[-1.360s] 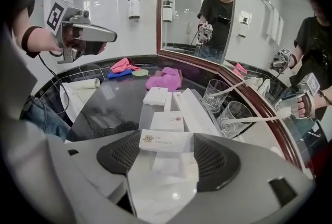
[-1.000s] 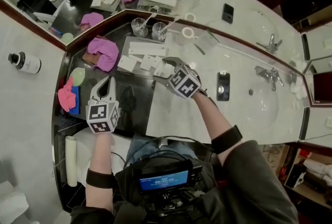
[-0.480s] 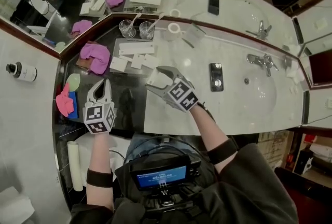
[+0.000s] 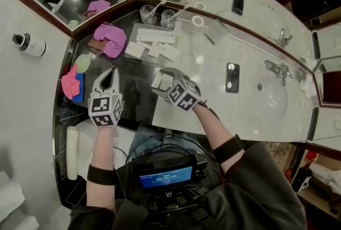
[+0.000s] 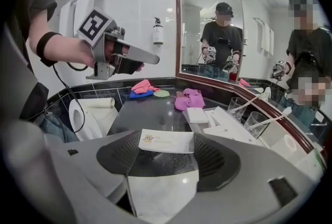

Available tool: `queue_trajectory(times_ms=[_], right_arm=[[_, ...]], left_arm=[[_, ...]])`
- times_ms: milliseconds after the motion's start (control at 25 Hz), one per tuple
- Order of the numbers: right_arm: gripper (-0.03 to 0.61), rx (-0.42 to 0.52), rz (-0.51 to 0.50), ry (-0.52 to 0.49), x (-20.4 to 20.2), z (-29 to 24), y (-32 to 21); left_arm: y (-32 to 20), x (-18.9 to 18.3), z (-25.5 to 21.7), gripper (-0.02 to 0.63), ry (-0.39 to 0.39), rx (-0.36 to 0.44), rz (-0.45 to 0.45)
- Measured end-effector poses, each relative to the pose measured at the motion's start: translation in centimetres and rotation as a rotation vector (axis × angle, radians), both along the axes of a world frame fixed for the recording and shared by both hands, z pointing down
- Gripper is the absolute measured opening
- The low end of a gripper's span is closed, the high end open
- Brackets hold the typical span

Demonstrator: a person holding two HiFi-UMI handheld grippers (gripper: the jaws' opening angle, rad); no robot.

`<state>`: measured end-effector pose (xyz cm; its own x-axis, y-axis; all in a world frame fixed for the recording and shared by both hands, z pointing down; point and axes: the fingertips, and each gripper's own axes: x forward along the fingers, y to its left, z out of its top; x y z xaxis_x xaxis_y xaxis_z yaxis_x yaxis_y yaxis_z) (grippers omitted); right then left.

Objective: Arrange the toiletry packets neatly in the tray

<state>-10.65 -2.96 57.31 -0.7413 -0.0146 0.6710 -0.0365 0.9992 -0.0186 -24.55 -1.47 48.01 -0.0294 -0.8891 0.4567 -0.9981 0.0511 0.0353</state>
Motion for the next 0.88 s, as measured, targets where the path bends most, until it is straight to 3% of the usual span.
queue_trajectory(times_ms=[400,680,880], right_arm=[[0.348,0.015,-0.201,0.173,-6.3,7.9,4.5],[0.351,0.001,-0.279,0.251,-9.4,12.0,6.4],[0.368,0.032,-0.288,0.319,-9.4,14.1,6.6]], left_arm=[[3.7,-4.1,1.5,0.000,0.019,-0.010,-0.098],[6.0,-6.6,2.8,0.000,0.036,-0.017,-0.158],[7.7,-7.7,3.3,0.000,0.047,-0.023,-0.194]])
